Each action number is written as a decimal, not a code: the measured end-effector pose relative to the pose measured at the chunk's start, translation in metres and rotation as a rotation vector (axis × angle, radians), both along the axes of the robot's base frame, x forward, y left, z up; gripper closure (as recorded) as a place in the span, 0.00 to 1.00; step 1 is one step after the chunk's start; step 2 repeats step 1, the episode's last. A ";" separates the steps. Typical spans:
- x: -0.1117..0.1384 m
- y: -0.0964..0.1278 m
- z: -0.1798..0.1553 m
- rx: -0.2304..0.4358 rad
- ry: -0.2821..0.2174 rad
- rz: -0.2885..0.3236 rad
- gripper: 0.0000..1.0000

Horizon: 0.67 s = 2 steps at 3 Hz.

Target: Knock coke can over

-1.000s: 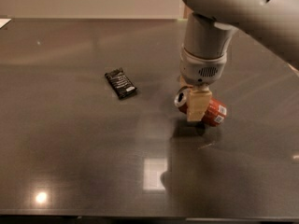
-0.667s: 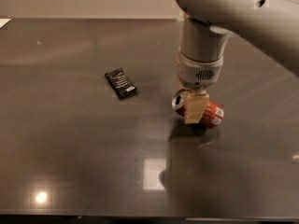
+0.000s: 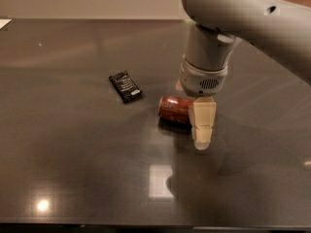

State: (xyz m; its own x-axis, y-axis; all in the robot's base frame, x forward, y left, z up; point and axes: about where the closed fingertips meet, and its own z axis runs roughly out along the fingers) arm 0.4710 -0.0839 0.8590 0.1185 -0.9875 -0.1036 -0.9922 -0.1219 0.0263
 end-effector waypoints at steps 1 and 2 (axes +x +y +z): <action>0.000 0.000 0.000 0.000 0.000 0.000 0.00; 0.000 0.000 0.000 0.000 0.000 0.000 0.00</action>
Offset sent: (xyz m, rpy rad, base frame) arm 0.0000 0.0000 0.0000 0.0000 0.0000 0.0000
